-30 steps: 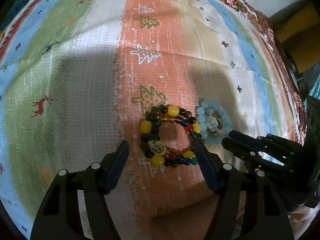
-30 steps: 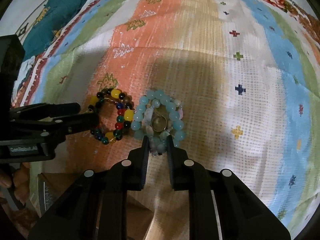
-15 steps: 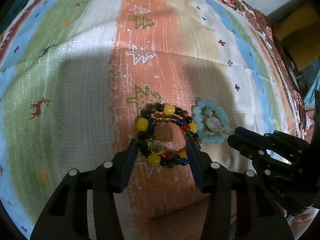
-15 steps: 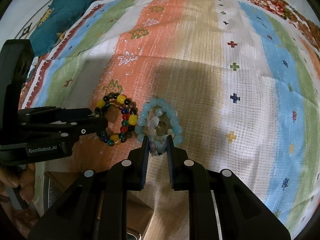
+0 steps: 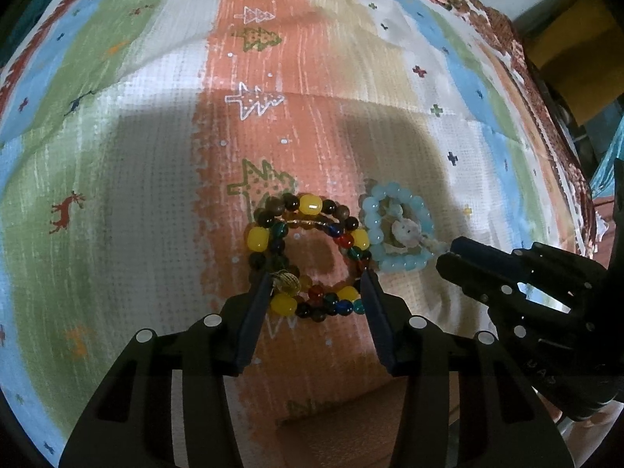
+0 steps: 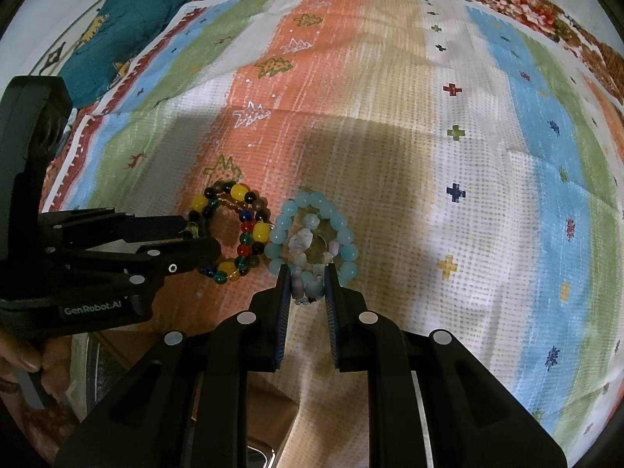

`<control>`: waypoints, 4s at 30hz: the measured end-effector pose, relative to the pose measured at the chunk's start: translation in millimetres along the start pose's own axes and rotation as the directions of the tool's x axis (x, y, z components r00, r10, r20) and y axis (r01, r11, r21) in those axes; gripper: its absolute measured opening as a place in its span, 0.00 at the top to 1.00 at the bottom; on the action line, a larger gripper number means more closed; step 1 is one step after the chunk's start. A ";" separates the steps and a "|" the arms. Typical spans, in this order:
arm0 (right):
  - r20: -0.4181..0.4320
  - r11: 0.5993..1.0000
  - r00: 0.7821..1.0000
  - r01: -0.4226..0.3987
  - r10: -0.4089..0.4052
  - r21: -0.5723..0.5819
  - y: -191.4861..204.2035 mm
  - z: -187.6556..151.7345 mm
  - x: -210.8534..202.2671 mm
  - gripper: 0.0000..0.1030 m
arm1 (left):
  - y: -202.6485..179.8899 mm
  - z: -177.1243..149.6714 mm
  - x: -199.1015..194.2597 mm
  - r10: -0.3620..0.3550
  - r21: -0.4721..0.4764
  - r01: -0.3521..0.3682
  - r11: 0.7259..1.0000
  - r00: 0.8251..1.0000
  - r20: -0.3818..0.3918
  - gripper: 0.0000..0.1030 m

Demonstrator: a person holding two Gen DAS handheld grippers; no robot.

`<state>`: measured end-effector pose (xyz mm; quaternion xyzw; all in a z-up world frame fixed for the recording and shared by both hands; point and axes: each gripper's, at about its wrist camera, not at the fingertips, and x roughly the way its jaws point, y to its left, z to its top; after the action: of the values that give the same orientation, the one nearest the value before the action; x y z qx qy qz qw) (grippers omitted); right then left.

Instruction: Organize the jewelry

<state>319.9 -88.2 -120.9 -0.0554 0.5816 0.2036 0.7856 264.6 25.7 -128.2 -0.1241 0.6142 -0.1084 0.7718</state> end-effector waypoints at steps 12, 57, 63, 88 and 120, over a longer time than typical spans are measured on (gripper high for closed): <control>-0.007 1.000 1.000 0.001 -0.001 -0.001 -0.4 -0.7 3.4 0.83 | -1.5 -0.8 3.0 0.004 -0.005 -0.004 1.000 1.000 -0.017 0.60; 0.149 0.998 0.987 -0.061 0.061 -0.004 19.9 -44.3 -81.3 0.83 | -19.4 -54.2 -88.0 -0.056 -0.010 0.059 0.998 0.983 0.174 0.91; 0.183 0.997 0.980 -0.072 0.075 -0.022 28.9 -54.2 -97.3 0.83 | -30.4 -67.8 -98.0 -0.058 0.029 0.054 0.998 0.979 0.195 0.91; 0.186 0.986 0.973 -0.113 0.135 -0.124 65.6 -110.5 -119.9 0.83 | -45.9 -118.9 -105.0 -0.060 0.079 0.045 0.996 0.978 0.202 0.91; 0.200 0.997 0.980 -0.034 0.019 0.072 15.5 -77.6 -104.6 0.36 | -29.4 -79.6 -83.5 0.011 -0.003 -0.010 1.000 0.981 0.195 0.58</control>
<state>219.6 -126.0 -45.3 0.0025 0.5081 0.1964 0.8386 168.0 19.9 -58.9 -0.1316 0.5363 -0.0909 0.8287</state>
